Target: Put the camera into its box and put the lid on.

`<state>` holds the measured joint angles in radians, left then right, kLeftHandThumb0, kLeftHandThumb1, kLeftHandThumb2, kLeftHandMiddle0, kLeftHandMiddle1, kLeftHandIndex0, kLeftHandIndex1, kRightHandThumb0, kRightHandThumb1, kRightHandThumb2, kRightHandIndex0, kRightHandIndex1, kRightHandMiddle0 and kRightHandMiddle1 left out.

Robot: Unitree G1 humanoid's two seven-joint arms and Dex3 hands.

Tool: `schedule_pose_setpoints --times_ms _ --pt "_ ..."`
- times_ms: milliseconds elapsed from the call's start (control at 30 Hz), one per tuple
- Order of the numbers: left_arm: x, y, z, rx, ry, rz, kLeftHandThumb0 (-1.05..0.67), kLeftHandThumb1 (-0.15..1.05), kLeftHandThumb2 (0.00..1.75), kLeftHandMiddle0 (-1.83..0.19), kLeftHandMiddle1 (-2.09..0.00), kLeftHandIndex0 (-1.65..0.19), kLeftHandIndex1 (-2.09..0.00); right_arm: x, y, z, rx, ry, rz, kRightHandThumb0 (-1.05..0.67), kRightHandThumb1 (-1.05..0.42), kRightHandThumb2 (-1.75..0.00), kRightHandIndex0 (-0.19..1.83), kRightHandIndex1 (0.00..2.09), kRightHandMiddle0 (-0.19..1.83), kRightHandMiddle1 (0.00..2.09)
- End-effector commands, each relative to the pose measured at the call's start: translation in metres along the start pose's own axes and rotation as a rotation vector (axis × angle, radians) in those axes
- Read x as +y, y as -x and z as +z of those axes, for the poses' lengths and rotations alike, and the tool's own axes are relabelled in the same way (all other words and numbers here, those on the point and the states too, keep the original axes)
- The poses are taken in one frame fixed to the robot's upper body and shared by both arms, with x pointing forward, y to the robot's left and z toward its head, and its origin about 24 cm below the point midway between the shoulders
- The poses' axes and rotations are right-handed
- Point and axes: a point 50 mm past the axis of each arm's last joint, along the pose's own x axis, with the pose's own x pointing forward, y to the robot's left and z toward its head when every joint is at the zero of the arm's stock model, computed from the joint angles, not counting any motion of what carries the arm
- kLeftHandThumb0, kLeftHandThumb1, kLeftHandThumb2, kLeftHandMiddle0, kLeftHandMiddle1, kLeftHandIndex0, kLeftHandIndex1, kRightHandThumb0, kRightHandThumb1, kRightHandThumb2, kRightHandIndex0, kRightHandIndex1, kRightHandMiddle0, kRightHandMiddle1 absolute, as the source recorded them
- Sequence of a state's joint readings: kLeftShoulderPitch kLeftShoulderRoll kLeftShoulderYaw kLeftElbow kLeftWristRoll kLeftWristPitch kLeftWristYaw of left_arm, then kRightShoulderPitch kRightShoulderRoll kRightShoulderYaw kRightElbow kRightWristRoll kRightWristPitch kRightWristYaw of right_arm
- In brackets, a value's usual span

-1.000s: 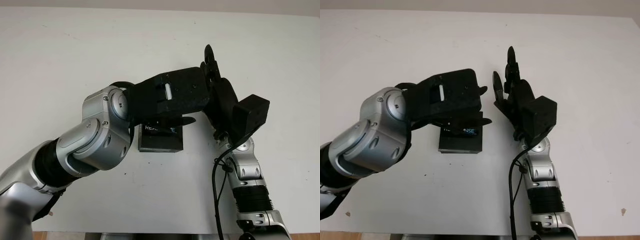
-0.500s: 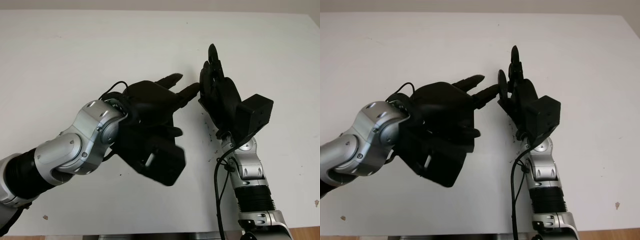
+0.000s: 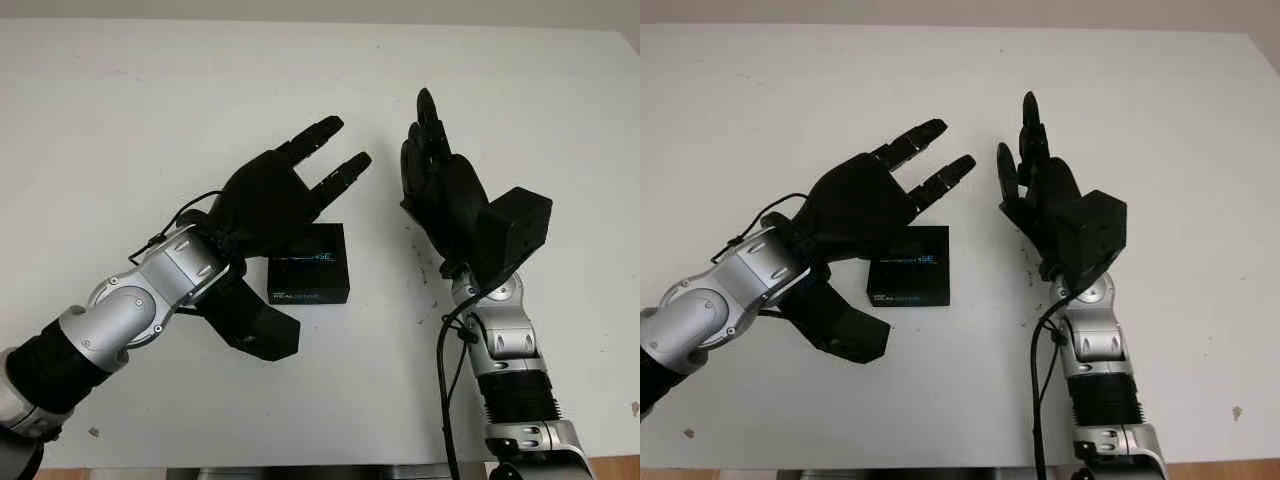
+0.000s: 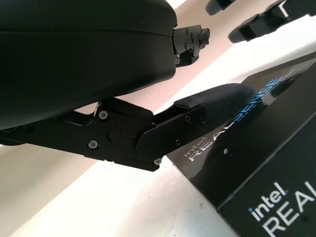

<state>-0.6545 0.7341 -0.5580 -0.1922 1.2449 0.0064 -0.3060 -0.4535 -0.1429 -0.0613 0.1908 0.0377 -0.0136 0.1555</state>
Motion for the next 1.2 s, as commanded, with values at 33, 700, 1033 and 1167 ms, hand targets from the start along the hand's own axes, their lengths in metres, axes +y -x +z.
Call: schedule_pose_setpoints --times_ms 33,700,1033,1167 --pt "-0.005 0.003 -0.005 0.001 0.099 0.000 -0.74 1.05 0.67 0.19 0.00 0.19 0.00 -0.003 0.004 0.001 0.005 0.011 -0.005 -0.81 -1.05 -0.63 -0.19 0.02 -0.19 0.03" --pt "-0.046 0.029 -0.025 0.355 1.149 0.327 -0.66 1.05 0.57 0.19 0.00 0.19 0.00 -0.018 0.003 0.016 -0.093 -0.040 -0.026 -0.75 -1.05 -0.71 -0.19 0.00 -0.19 0.00" --pt "-0.072 0.039 -0.038 0.512 1.668 0.452 -0.75 1.05 0.70 0.19 0.00 0.19 0.00 -0.014 0.006 0.019 -0.082 -0.036 -0.024 -0.77 -1.05 -0.74 -0.19 0.00 -0.19 0.00" --pt "-0.079 0.042 -0.039 0.541 1.744 0.497 -0.77 1.05 0.67 0.19 0.00 0.19 0.00 -0.010 0.008 0.015 -0.058 -0.033 -0.029 -0.76 -1.05 -0.75 -0.19 0.00 -0.19 0.00"
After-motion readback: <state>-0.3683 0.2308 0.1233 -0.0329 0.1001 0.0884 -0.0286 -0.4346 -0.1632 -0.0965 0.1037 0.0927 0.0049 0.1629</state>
